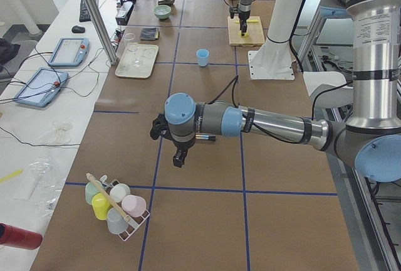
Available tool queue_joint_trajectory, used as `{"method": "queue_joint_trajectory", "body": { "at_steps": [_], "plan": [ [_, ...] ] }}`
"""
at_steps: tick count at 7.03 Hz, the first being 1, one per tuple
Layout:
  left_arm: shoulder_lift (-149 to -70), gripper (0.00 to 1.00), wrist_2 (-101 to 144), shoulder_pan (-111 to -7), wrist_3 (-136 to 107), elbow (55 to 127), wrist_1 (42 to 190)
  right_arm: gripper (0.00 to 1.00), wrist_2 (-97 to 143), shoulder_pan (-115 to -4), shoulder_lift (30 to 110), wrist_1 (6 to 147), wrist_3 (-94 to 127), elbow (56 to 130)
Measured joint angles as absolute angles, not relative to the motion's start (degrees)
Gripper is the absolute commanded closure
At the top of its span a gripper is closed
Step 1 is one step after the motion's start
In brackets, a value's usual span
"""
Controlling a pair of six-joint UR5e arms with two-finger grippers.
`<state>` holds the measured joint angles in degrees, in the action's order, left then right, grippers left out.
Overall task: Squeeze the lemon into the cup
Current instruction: 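Close the right gripper on the lemon slice and lift it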
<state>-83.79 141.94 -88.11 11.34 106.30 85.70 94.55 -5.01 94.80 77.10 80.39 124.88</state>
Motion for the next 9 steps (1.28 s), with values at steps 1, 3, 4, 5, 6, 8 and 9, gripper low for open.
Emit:
{"method": "queue_joint_trajectory", "body": {
  "at_steps": [1, 3, 4, 5, 6, 8, 9],
  "plan": [
    [-83.8, 0.0, 141.9, -88.1, 11.3, 106.4, 85.7, 0.49, 94.5, -5.0, 94.9, 77.1, 80.4, 124.9],
    [-83.7, 0.0, 141.9, -88.2, 11.3, 106.6, 85.7, 0.49, 94.5, -5.1, 95.0, 77.2, 80.5, 125.6],
    [-83.6, 0.0, 141.9, -88.2, 11.3, 106.7, 85.7, 0.49, 94.6, -5.1, 95.0, 77.2, 80.6, 126.1],
    [-83.6, 0.0, 141.9, -88.2, 11.3, 106.8, 85.7, 0.49, 94.6, -5.2, 95.2, 77.3, 80.6, 126.8],
    [-83.5, 0.0, 141.9, -88.2, 11.3, 106.9, 85.7, 0.49, 94.6, -5.3, 95.3, 77.3, 80.8, 127.6],
    [-83.5, 0.0, 141.9, -88.2, 11.3, 107.1, 85.7, 0.48, 94.6, -5.4, 95.9, 78.8, 81.4, 129.8],
    [-83.5, 0.0, 141.9, -88.2, 11.3, 107.3, 85.6, 0.47, 94.7, -5.4, 96.0, 79.5, 81.4, 130.8]
  ]
}}
